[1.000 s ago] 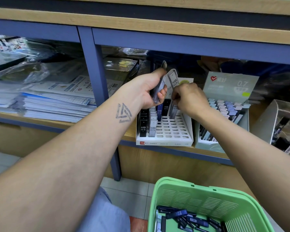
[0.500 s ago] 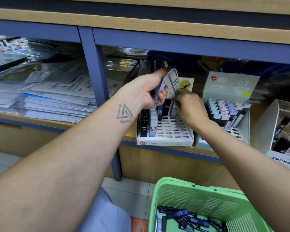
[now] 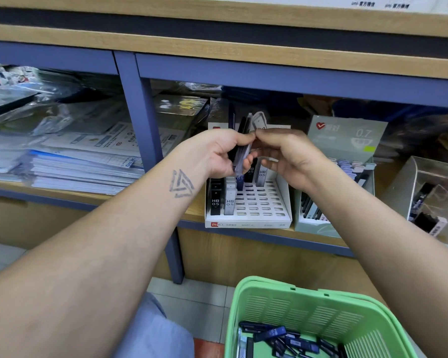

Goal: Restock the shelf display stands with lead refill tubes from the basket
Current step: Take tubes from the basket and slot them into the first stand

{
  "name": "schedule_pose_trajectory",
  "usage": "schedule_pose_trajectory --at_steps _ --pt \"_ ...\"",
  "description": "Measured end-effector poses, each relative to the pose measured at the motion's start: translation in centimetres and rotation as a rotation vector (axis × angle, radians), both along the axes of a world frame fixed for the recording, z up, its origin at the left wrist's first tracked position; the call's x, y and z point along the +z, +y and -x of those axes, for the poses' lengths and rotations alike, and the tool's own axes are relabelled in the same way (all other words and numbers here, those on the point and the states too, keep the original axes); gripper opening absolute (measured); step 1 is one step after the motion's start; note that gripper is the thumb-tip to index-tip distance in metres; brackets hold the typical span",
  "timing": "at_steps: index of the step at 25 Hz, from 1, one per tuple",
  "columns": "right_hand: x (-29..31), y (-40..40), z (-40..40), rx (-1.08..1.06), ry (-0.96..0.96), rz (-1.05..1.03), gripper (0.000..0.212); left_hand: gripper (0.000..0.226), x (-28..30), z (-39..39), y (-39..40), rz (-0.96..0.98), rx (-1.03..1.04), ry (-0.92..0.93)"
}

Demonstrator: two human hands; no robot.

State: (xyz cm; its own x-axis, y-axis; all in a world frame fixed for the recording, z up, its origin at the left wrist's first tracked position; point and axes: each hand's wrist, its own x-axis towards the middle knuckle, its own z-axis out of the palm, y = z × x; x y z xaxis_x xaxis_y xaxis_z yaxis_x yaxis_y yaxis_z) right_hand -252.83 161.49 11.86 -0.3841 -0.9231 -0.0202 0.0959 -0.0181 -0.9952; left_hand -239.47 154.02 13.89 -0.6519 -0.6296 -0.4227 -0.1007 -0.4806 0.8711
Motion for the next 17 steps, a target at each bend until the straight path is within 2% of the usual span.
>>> schedule_pose_trajectory --at_steps 3,10,14,17 --pt "0.1 0.3 0.3 -0.002 -0.033 -0.010 0.015 0.022 0.2 0.1 0.6 -0.019 -0.004 0.007" --pt "1.2 0.6 1.0 -0.003 -0.033 -0.010 0.013 0.028 0.5 0.0 1.2 -0.040 0.026 0.010" --pt "2.9 1.1 2.0 -0.043 0.226 -0.014 0.010 0.031 0.1 -0.1 0.5 -0.022 0.093 -0.104" --pt "2.3 0.2 2.3 -0.123 0.580 -0.059 0.012 0.029 0.0 0.0 0.1 0.021 0.112 -0.134"
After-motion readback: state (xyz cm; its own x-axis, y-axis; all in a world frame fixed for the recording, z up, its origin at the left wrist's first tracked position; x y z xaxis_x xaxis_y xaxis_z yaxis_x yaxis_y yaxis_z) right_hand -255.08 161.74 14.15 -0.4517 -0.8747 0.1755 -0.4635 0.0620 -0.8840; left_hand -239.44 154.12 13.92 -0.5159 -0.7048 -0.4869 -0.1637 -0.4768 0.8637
